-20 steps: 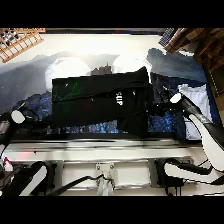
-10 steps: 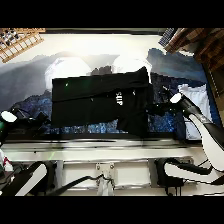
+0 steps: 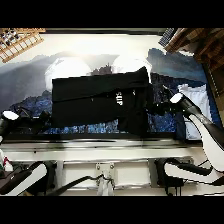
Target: Fold the clothes and pants, and hang the long-sleeved shirts on hangers.
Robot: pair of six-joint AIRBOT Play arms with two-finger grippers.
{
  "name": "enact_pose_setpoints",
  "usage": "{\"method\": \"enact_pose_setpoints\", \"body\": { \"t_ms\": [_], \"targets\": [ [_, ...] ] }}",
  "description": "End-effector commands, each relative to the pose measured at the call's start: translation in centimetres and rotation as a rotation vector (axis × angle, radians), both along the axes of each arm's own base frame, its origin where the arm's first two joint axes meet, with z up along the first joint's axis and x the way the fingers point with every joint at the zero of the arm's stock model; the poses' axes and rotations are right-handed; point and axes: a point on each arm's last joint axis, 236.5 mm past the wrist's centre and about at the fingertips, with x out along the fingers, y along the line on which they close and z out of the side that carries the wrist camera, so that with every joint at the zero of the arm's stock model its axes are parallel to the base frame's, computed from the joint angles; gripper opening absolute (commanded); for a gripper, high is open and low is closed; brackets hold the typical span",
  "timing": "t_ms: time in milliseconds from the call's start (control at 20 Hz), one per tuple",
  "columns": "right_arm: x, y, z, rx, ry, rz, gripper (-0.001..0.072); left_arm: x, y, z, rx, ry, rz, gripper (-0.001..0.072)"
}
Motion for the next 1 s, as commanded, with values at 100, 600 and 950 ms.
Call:
{"method": "enact_pose_setpoints", "body": {
  "t_ms": [100, 600, 950],
  "targets": [
    [0.4, 0.4, 0.3, 0.020, -0.009, -0.018, 0.0025, 1.9, -0.4, 0.5, -0.025, -0.076, 0.019, 0.0080],
    [-2.1, 0.8, 4.4, 0.018, -0.032, 0.069, 0.0024, 3.8, -0.5, 7.8, -0.024, -0.351, -0.030, 0.0003],
    [-8.7, 1.4, 10.9, -0.001, -0.129, 0.162, 0.0024, 3.9, -0.2, 12.9, 0.050, -0.510, -0.020, 0.0003]
  ]
}}
